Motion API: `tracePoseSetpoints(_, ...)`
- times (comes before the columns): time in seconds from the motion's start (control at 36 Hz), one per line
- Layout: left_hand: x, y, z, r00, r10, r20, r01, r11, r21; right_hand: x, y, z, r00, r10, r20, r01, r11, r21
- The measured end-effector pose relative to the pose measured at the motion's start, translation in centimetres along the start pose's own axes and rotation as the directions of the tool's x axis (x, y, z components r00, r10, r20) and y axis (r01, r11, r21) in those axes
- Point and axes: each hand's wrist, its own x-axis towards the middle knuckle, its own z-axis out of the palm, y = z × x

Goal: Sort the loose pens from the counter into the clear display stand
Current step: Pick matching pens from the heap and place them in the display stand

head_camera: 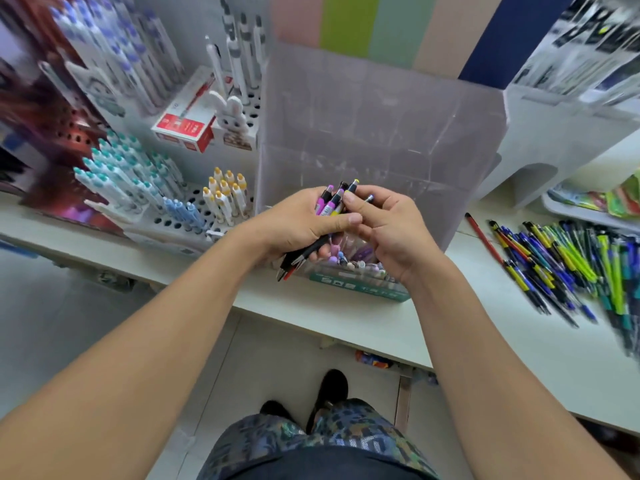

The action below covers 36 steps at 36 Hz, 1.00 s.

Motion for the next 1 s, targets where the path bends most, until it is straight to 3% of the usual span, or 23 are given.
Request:
tracePoseSetpoints(0.14,1.0,0.9,-1.1,0.995,0.053,-0.090,-0.055,0.998,-0.021,1.9,-1.6,-0.7,0.996,-0.068,-0.062,0.065,0.997,-0.051)
tracePoseSetpoints(0.31,2.4,2.4,-3.0,0.984,0.071,-0.165,-0.095,0.985,-0.145,3.3,-3.4,1.0,0.989,-0.042,-0.140,0.068,0.979,0.191)
tracePoseSetpoints(0.42,3.0,3.5,-5.1,0.976,0.052,-0.214,-0.097,0.974,-0.204,4.0,-4.4,2.9,0.969,-0.095,-0.227,0.135,0.976,0.170)
tracePoseSetpoints(0.53,3.4,4.6,-8.1,0.934,0.048,-0.354,-0.100,0.986,-0.131,5.0,-7.1,3.7,0.859,-0.258,-0.442,0.316,0.947,0.061)
tracePoseSetpoints(0.61,3.5,4.7,-9.5,0.940,0.024,-0.340,-0.075,0.988,-0.138,6.1,-9.6,4.3,0.743,-0.419,-0.523,0.516,0.855,0.048)
tracePoseSetpoints(0.67,3.4,4.7,-9.7,0.956,0.012,-0.292,-0.057,0.988,-0.145,6.9,-10.8,5.0,0.706,-0.509,-0.492,0.581,0.814,-0.009)
tracePoseSetpoints(0.81,3.0,4.8,-9.3,0.963,0.033,-0.269,-0.089,0.976,-0.201,9.4,-11.4,7.1,0.696,-0.660,-0.282,0.601,0.751,-0.274)
tracePoseSetpoints(1.0,2.4,5.2,-9.8,0.952,0.113,-0.285,-0.162,0.974,-0.155,13.6,-11.3,8.1,0.731,-0.681,-0.036,0.426,0.497,-0.756)
